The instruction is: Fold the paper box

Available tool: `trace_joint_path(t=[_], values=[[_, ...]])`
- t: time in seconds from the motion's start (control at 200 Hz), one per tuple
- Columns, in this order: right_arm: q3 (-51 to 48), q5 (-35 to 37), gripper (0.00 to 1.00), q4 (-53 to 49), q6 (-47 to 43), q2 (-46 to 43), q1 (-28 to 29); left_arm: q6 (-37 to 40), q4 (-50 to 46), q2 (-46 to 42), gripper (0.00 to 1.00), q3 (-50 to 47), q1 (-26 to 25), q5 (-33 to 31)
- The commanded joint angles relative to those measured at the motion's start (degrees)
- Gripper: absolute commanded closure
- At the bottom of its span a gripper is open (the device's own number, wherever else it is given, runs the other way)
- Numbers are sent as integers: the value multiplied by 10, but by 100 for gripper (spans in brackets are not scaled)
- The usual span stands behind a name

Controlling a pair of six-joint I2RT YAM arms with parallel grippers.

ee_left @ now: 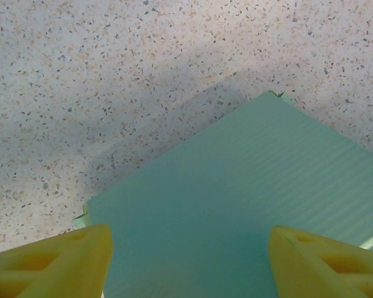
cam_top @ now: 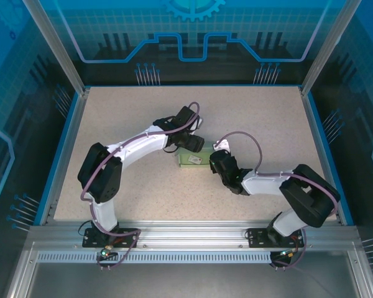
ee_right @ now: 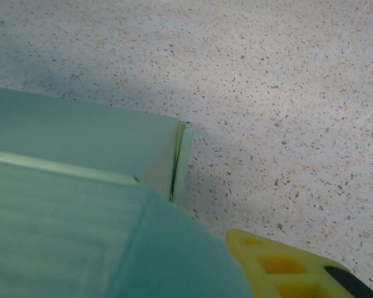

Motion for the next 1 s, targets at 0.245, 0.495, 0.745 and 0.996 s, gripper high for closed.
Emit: trace_joint_path(t=[0.245,0.495,0.745,0.996], values=[[-10,-86,57,-175,-58,-194,27,-24,21,18,32,-25,-11,9],[47,-211,55,-216,-38,-237,-58,-50,50,14,33,-49,-16,6],[137,-358,53,-236,4,-93,-173,-74,85,7,34,-88,-16,9],[168,-393,49,-235,19,27,-175,-92,110,3,34,-107,-19,12]])
